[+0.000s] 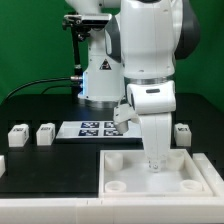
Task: Assemble one leg
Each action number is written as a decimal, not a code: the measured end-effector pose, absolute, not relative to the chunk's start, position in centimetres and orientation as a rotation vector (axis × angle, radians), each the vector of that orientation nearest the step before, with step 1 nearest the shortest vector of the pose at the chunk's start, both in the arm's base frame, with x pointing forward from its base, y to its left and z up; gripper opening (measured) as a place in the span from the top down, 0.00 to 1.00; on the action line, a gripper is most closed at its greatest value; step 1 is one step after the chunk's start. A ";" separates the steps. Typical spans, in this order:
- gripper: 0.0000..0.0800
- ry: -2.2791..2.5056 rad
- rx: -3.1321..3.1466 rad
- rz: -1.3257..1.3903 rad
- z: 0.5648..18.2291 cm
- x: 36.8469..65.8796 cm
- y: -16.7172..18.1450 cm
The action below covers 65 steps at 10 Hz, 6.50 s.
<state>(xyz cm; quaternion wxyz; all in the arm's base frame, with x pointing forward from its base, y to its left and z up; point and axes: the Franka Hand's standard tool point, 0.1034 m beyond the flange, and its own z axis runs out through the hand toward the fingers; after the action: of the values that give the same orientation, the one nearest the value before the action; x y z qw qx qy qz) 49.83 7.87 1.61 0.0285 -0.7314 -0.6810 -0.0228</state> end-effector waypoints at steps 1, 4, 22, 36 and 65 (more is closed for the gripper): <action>0.19 -2.067 -2.306 -0.079 2.8 49.6 8.3; 0.19 -1.983 -2.434 -0.115 7.0 47.9 8.4; 0.19 -0.128 -3.051 0.014 5.7 44.1 15.3; 0.19 -0.018 -2.829 1.262 2.5 40.3 17.1; 0.64 -0.055 -2.996 0.674 7.7 41.6 15.6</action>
Offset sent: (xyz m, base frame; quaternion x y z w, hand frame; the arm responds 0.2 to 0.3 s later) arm -0.0230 -0.0021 0.0486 -0.0505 -0.0231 0.0656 0.9963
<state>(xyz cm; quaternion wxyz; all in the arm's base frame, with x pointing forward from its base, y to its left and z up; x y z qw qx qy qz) 41.65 15.58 7.71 0.0351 -0.9749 -0.0179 0.2193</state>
